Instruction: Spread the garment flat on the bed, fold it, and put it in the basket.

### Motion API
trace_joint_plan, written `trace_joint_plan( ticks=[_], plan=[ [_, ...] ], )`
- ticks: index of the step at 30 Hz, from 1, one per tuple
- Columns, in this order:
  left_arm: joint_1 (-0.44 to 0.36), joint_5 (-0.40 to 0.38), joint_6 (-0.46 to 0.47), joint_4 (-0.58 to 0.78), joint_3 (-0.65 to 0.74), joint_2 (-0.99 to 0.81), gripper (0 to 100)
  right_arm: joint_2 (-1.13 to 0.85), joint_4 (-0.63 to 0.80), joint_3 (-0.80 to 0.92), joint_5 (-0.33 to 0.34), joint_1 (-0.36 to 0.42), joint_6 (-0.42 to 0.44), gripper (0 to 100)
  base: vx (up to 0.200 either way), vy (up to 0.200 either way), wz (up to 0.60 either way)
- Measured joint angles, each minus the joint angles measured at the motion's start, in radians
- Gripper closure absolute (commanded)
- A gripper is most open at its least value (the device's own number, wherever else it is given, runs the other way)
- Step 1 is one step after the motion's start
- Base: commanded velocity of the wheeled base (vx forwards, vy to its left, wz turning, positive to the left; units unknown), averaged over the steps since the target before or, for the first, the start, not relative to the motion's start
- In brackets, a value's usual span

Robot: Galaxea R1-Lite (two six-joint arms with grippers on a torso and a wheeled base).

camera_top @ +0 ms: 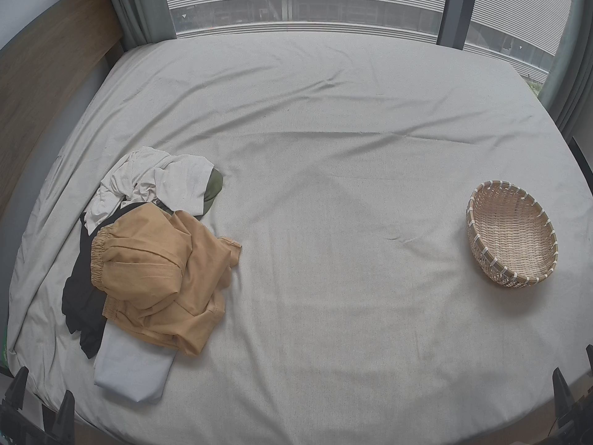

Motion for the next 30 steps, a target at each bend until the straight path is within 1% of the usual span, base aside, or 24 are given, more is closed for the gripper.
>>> trace_joint_plan(
  ticks=[30],
  plan=[
    [0.0,-0.026,0.04,0.0,0.0,0.0,0,0.0,0.0,0.0,-0.002,0.0,0.003,0,0.0,0.0,0.0]
  ],
)
